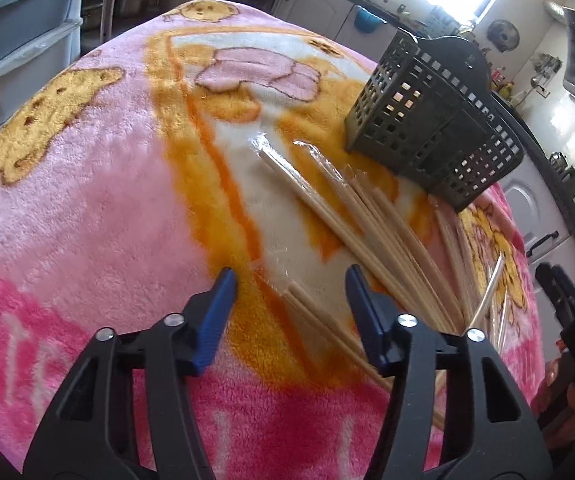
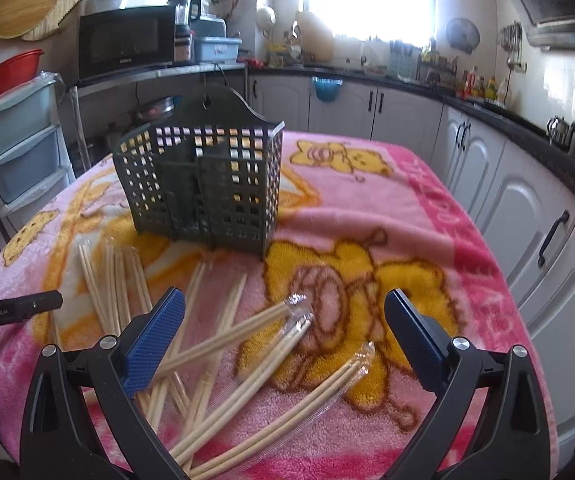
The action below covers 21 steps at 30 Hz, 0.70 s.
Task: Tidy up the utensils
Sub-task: 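Lower the left gripper onto the wrapped chopsticks and close on them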
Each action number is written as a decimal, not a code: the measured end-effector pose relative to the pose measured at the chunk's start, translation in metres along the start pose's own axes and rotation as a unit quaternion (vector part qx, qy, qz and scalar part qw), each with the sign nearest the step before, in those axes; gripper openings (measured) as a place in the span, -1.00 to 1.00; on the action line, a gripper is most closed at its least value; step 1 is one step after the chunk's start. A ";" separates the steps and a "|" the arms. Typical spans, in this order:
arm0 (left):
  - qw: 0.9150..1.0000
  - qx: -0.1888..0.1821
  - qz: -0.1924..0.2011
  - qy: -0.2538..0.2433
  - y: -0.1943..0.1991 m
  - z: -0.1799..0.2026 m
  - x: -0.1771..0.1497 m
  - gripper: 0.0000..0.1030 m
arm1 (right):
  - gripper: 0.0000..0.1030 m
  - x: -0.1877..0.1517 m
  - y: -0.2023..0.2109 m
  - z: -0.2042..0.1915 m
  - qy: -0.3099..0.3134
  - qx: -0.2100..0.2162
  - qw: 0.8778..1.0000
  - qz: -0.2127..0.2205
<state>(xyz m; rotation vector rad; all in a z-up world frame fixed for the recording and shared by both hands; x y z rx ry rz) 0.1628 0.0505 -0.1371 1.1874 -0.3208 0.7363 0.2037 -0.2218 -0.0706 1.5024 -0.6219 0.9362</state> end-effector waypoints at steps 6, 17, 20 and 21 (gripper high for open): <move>1.000 0.017 0.001 -0.006 -0.010 -0.004 0.009 -0.58 | 0.52 -0.012 -0.027 0.005 -0.054 0.042 0.996 -0.062; 1.000 0.011 0.016 -0.005 -0.012 -0.011 0.015 -0.88 | 0.05 -0.019 -0.049 0.010 -0.141 0.097 0.978 -0.117; 1.000 0.010 0.018 -0.007 -0.013 -0.010 0.015 -0.89 | 0.05 -0.023 -0.056 0.017 -0.162 0.092 0.974 -0.131; 1.000 0.010 0.018 -0.009 -0.013 -0.010 0.016 -0.90 | 0.04 -0.024 -0.057 0.018 -0.165 0.092 0.973 -0.134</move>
Point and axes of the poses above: each gripper's, at about its wrist camera, not at the fingertips, and y roughly against the way its jaws point, z to its right, x to its top, the point moved 8 cm from there along -y, roughly the way its jaws point, and after that the axes turned 5 degrees about z, right-handed, at the moved point
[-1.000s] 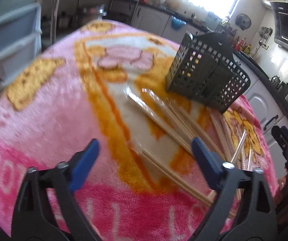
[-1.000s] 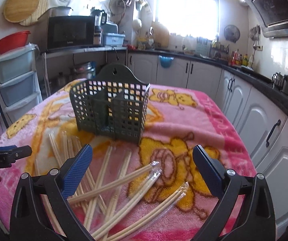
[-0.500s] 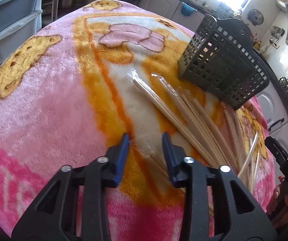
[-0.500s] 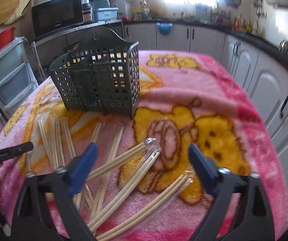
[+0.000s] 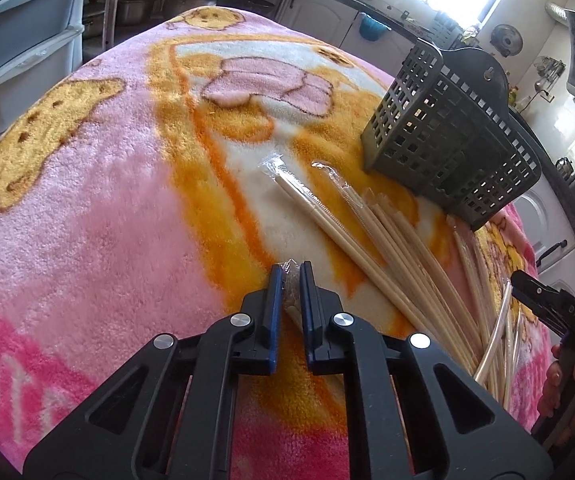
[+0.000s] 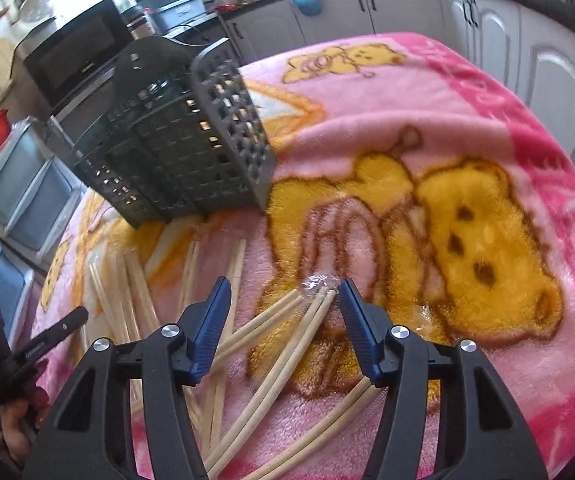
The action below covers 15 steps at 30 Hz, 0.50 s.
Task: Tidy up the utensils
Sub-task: 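Lower the left gripper onto the wrapped chopsticks and close on them, then lift the chopsticks with the left gripper and drop them into the caddy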
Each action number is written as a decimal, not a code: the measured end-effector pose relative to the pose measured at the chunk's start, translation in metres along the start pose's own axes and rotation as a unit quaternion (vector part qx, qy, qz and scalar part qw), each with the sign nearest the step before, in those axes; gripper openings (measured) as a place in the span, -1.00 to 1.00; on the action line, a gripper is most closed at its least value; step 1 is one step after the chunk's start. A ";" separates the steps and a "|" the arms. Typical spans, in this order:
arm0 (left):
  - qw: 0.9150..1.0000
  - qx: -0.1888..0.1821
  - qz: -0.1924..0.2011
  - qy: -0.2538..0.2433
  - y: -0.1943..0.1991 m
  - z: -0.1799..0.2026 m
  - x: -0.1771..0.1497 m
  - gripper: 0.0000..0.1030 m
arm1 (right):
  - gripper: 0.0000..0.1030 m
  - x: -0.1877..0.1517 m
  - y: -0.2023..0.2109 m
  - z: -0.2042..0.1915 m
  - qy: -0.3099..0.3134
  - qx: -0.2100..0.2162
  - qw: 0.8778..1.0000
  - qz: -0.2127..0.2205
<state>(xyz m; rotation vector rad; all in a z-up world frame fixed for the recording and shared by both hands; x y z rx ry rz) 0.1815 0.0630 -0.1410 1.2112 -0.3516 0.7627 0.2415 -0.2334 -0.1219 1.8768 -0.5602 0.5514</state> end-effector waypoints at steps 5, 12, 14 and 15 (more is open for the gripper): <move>1.000 -0.005 0.003 -0.002 0.004 0.001 0.003 -0.94 | -0.42 0.000 -0.007 0.005 0.003 -0.004 1.000 -0.004; 0.999 -0.019 0.024 -0.010 0.019 0.008 0.014 -0.95 | -0.82 0.005 -0.008 0.006 0.018 0.001 1.000 0.003; 0.999 -0.022 0.030 -0.011 0.024 0.011 0.017 -0.95 | -0.83 0.008 -0.005 0.006 0.023 0.003 1.000 0.008; 0.999 -0.027 0.034 -0.011 0.027 0.013 0.020 -0.95 | -0.84 0.009 -0.004 0.006 0.024 0.002 1.000 0.010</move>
Point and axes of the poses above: each gripper's, at about its wrist camera, not at the fingertips, and y roughly against the way its jaws point, z to its right, x to its top, the point moved 8 cm from there along -y, roughly the way its jaws point, and after that the axes turned 5 degrees about z, right-handed, at the moved point
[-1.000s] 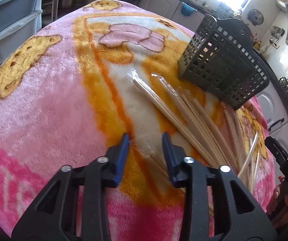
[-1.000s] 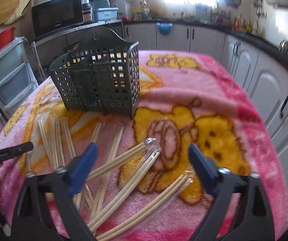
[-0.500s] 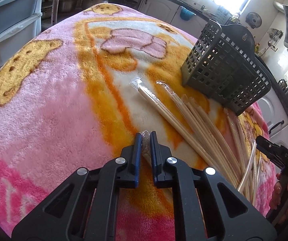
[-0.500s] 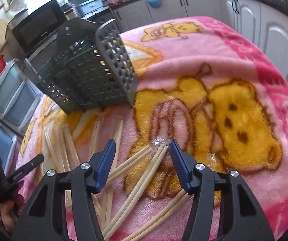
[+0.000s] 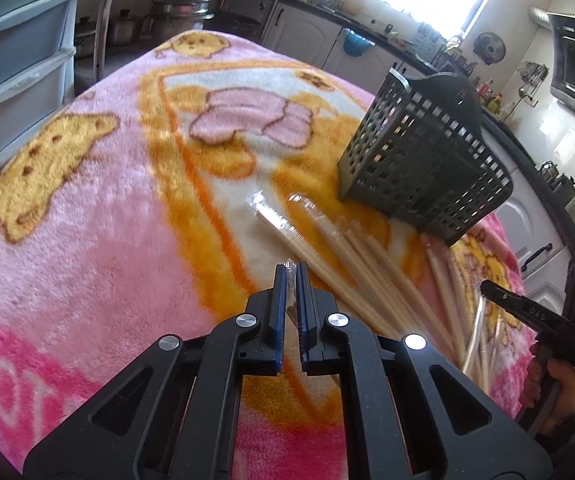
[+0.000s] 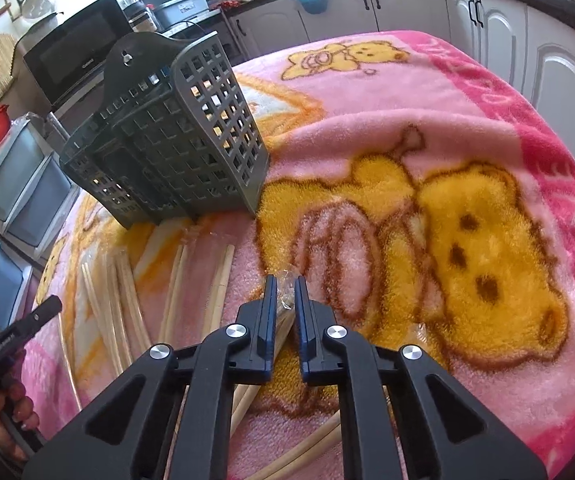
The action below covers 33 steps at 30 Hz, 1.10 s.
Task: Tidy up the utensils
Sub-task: 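Lift the chopsticks with the left gripper and drop them into the caddy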
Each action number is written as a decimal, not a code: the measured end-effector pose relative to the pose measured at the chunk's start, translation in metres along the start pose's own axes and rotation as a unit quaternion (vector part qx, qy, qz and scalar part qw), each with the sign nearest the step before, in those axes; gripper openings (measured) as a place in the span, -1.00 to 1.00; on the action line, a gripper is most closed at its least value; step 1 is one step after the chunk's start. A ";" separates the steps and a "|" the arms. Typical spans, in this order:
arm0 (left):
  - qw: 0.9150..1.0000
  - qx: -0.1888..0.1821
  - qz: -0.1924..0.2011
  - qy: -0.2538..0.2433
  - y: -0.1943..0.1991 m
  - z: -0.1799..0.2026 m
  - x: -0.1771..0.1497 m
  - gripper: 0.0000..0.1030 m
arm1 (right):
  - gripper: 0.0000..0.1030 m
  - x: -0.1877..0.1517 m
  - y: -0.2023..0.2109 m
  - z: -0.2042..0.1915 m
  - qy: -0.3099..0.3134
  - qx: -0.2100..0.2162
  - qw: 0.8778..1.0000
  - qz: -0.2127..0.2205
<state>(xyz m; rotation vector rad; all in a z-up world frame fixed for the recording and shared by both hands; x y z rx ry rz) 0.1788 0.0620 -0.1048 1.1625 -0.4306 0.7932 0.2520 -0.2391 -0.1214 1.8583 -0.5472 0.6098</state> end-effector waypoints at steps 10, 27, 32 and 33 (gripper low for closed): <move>0.998 -0.030 0.042 -0.037 0.026 0.032 0.032 -0.95 | -0.89 0.030 0.038 -0.012 0.029 0.035 0.998 0.052; 0.983 -0.106 0.111 -0.102 0.065 0.102 0.100 -0.96 | -0.91 0.083 0.107 -0.102 0.148 0.094 0.975 0.137; 0.978 -0.120 0.126 -0.114 0.073 0.118 0.118 -0.96 | -0.92 0.100 0.122 -0.118 0.164 0.104 0.967 0.164; 0.977 -0.123 0.129 -0.116 0.076 0.121 0.121 -0.96 | -0.92 0.104 0.126 -0.121 0.166 0.105 0.966 0.170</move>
Point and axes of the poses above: each gripper's, at about its wrist camera, not at the fingertips, and y roughly against the way its jaws point, z to its right, x to its top, the point moved 8 cm from there along -y, roughly the way its jaws point, and after that the axes turned 5 degrees about z, right-handed, at the moved point
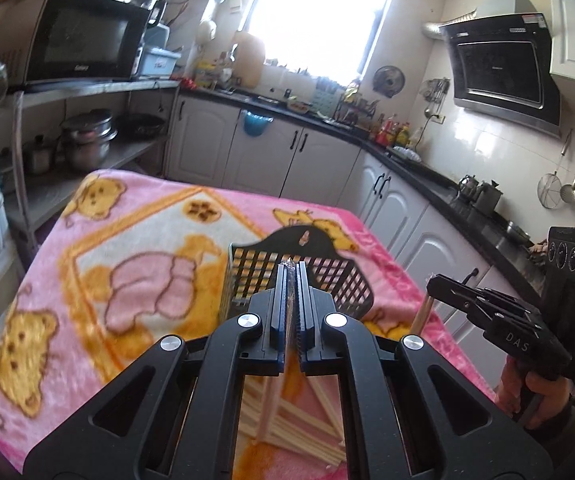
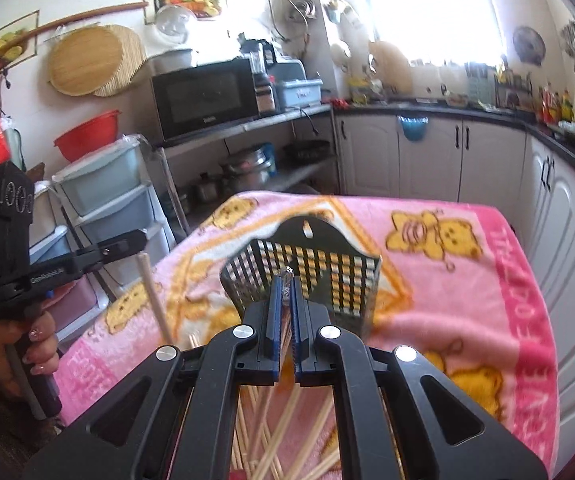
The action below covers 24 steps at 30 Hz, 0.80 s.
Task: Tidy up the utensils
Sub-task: 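Lift the chopsticks with the left gripper and drop them into the caddy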
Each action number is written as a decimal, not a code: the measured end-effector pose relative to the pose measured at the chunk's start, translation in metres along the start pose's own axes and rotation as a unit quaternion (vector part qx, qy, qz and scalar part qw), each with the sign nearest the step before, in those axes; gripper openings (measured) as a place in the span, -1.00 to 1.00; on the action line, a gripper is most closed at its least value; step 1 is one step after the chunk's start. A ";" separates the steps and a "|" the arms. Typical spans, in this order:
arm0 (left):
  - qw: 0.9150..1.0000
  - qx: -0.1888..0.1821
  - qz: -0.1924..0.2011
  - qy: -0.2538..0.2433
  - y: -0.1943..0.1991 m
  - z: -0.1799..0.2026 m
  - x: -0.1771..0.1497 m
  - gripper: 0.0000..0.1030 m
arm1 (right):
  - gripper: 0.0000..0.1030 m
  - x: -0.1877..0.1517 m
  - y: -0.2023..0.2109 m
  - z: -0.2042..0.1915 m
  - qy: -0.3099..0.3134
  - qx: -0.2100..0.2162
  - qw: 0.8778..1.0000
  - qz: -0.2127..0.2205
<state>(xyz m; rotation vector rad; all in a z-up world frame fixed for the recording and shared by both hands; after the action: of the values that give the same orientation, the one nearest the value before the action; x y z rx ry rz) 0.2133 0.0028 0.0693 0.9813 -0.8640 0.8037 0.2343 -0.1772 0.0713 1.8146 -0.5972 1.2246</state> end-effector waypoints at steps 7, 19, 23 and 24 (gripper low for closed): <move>0.999 -0.017 0.042 -0.012 0.007 0.014 0.045 -0.97 | -0.92 0.041 0.011 -0.005 0.018 -0.004 0.999 0.048; 0.993 -0.009 0.112 -0.017 0.007 0.023 0.121 -0.97 | -0.92 0.116 0.024 0.019 0.030 -0.043 0.988 0.148; 0.993 -0.011 0.121 -0.011 -0.003 0.022 0.131 -0.97 | -0.92 0.128 0.021 0.029 0.035 -0.061 0.983 0.167; 0.992 -0.010 0.123 -0.010 -0.007 0.022 0.134 -0.97 | -0.92 0.128 0.020 0.031 0.035 -0.066 0.983 0.169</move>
<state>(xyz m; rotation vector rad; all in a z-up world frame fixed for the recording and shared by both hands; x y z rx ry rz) 0.2716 0.0038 0.1917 0.8751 -1.0214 0.9938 0.2871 -0.2057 0.1902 1.5959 -0.9523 1.4283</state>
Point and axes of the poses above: each gripper's, at about its wrist camera, not at the fingertips, and y roughly against the way its jaws point, z to its right, x to its top, the point moved 8 cm from there along -y, roughly the way its jaws point, and after that the axes turned 5 degrees about z, right-handed, at the moved point
